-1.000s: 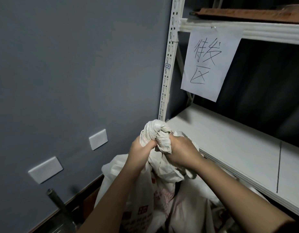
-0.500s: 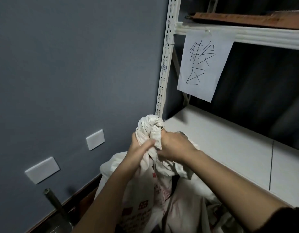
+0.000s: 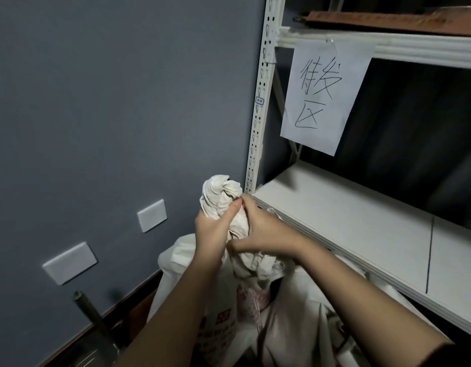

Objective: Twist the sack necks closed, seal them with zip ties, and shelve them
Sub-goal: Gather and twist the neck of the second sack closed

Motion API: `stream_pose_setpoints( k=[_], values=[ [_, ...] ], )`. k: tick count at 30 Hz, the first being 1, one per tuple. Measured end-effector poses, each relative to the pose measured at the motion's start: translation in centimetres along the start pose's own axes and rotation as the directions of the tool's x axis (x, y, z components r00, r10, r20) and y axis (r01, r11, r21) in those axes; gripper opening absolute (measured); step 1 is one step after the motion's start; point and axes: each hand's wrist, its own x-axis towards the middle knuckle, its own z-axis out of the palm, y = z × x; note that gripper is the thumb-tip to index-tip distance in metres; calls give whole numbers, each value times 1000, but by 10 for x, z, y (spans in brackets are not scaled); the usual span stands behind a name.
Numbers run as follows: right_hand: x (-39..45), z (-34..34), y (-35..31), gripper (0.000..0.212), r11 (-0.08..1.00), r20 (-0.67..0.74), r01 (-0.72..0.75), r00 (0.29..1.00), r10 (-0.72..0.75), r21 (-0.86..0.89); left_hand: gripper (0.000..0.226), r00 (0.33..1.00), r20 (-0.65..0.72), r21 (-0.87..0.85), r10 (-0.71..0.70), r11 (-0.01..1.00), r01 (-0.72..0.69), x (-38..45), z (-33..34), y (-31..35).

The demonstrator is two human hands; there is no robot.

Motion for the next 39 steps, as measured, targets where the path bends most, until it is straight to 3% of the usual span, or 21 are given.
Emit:
stream_pose_setpoints(
  k=[2, 6, 12, 15, 18, 22, 27, 31, 33, 35, 39],
  values=[
    [-3, -12, 9, 82, 990, 89, -56, 995, 45, 129, 18, 1000, 3, -8, -17, 1000, 17, 2, -3, 2],
    [-16, -13, 42, 74, 912, 222, -233, 961, 163, 339, 25, 998, 15, 14, -57, 998, 57, 1, -5, 0],
    [-40, 10, 55, 82, 790, 311, -253, 947, 83, 559, 27, 998, -4, 6, -61, 998, 61, 0, -4, -1],
    [-42, 25, 56, 63, 769, 320, -262, 944, 78, 584, 29, 998, -19, 9, -54, 999, 54, -1, -2, -1],
    [-42, 37, 57, 40, 766, 241, -270, 958, 154, 583, 29, 999, -23, 3, -43, 999, 43, -1, -3, -1],
    [-36, 30, 56, 37, 854, 123, -223, 975, 187, 471, 37, 1000, 2, -23, -20, 1000, 20, -2, -1, -1],
    [-32, 25, 54, 61, 954, -24, -174, 982, 186, 243, 35, 1000, -27, -32, 4, 999, -5, 0, 0, -2],
    [-27, 23, 52, 48, 958, -185, -200, 969, 162, -208, 37, 1000, -28, -47, 14, 999, -15, -1, 1, -2],
    [-26, 29, 52, 46, 932, -245, -195, 962, 121, -306, 37, 1000, -28, -54, 10, 998, -12, 0, 1, -3],
    [-30, 39, 53, 43, 923, -257, -181, 962, 94, -339, 35, 1000, -17, -63, 2, 998, -3, -1, 2, -4],
    [-36, 50, 52, 59, 960, -183, -195, 970, 159, -200, 37, 1000, -4, -71, 2, 997, -2, -3, 4, -5]
  ],
)
